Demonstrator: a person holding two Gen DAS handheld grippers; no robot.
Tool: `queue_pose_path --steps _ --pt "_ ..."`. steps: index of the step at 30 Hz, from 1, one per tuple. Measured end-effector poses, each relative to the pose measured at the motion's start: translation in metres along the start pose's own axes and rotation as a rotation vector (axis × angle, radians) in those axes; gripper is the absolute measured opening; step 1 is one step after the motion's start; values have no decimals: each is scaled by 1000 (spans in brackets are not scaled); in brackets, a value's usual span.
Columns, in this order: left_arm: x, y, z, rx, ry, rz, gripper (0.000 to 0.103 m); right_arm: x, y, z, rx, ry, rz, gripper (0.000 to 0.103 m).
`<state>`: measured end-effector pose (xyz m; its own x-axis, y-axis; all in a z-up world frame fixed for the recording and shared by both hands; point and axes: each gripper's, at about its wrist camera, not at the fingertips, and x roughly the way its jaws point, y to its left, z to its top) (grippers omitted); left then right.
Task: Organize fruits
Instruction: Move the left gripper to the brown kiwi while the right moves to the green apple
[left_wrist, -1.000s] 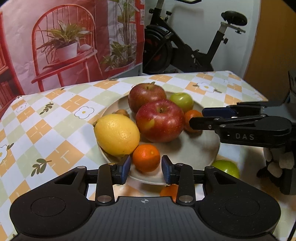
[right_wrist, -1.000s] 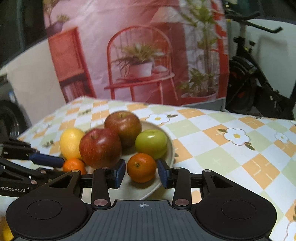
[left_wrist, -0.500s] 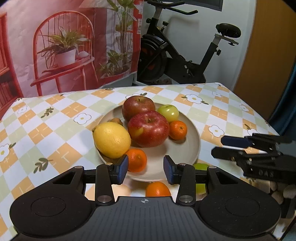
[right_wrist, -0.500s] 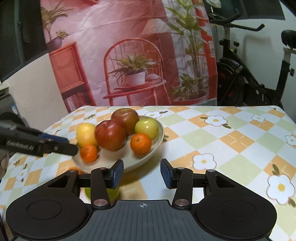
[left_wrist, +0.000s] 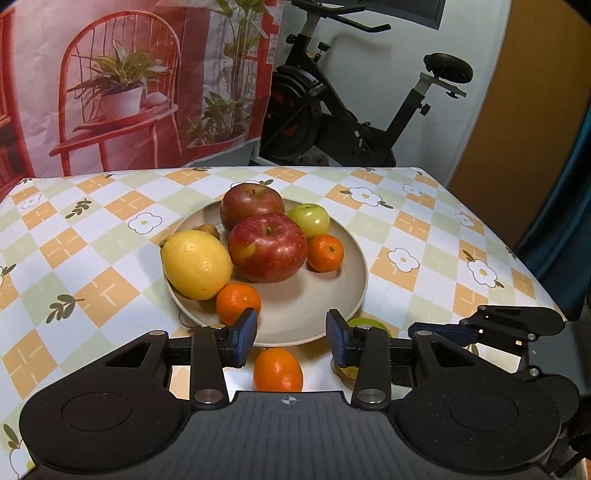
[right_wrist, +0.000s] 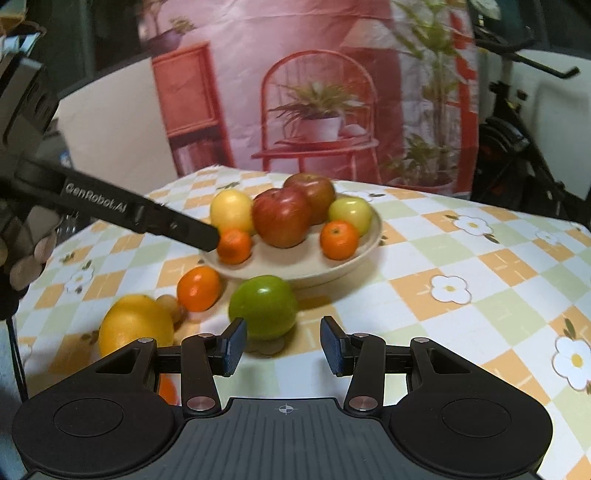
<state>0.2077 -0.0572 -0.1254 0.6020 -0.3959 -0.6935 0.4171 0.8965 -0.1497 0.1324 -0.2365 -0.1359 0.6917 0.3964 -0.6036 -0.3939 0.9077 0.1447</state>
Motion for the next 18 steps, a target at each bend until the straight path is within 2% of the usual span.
queue_pose_path --steps 11,15,18 --pt "-8 15 -9 -69 11 -9 43 0 -1 1 15 -7 3 42" --pt "-14 23 -14 -93 10 -10 43 5 4 4 -7 0 10 51" --pt "-17 28 -17 -110 16 -15 43 9 5 7 2 -4 13 51"
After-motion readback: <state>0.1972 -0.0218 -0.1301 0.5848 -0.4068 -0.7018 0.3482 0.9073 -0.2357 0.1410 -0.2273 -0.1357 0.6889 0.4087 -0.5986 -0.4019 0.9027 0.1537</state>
